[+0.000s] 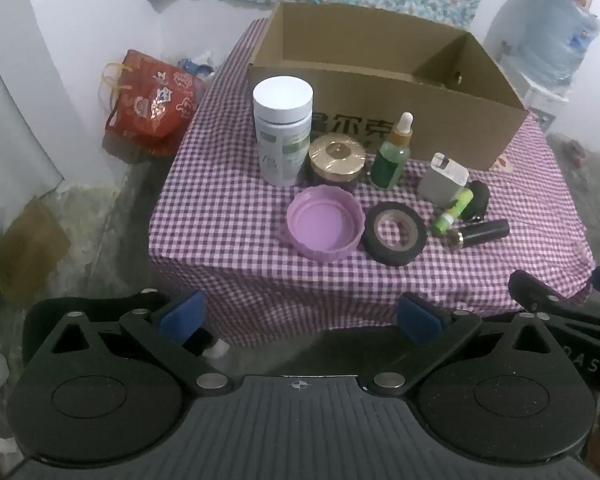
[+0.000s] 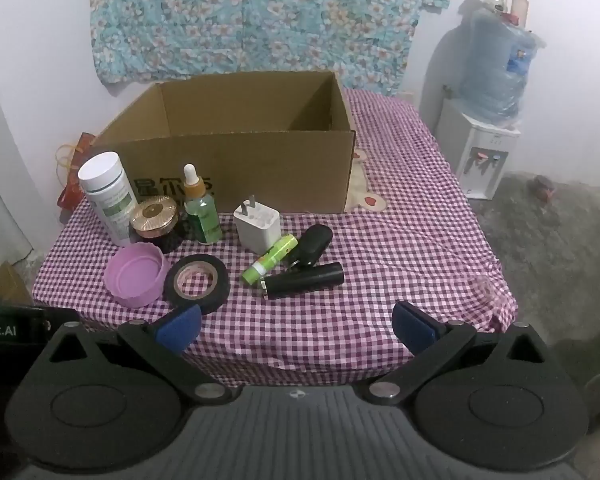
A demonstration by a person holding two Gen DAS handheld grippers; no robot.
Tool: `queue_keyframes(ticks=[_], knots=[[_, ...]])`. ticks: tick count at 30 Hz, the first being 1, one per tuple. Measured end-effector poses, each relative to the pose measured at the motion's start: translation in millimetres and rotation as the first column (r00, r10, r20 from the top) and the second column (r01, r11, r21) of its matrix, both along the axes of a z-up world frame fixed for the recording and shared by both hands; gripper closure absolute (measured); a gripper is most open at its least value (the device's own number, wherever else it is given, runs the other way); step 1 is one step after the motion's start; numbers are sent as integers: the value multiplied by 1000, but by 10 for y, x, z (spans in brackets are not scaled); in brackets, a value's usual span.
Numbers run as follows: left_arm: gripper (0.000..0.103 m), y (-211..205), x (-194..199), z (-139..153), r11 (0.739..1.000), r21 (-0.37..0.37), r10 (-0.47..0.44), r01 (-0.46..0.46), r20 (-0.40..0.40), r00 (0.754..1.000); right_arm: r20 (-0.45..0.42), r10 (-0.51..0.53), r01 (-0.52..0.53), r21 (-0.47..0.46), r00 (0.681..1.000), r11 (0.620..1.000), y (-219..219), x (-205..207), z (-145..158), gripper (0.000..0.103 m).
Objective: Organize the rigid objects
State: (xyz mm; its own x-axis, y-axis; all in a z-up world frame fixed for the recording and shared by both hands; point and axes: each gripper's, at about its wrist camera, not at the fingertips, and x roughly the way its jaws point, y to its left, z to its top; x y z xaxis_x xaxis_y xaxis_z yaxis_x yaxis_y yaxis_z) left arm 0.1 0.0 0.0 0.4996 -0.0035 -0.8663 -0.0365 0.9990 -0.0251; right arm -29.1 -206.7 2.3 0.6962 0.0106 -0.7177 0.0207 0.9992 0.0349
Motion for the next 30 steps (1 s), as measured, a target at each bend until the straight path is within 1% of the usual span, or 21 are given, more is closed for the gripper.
queue_keyframes(ticks=[17, 23, 30], knots=[[0, -7, -11, -12, 1000, 7, -5, 5, 0, 1000, 5, 0, 0, 2, 1000, 1000, 23, -16, -4, 0], [0, -4, -8, -4, 1000, 8, -7, 7, 3, 1000, -3, 1, -1, -3, 1000, 1000, -39, 33, 52, 0], [0, -4, -4, -4, 1000, 9, -8, 8, 2, 1000, 0, -3, 3, -6, 1000, 1000, 2, 15, 18, 0]])
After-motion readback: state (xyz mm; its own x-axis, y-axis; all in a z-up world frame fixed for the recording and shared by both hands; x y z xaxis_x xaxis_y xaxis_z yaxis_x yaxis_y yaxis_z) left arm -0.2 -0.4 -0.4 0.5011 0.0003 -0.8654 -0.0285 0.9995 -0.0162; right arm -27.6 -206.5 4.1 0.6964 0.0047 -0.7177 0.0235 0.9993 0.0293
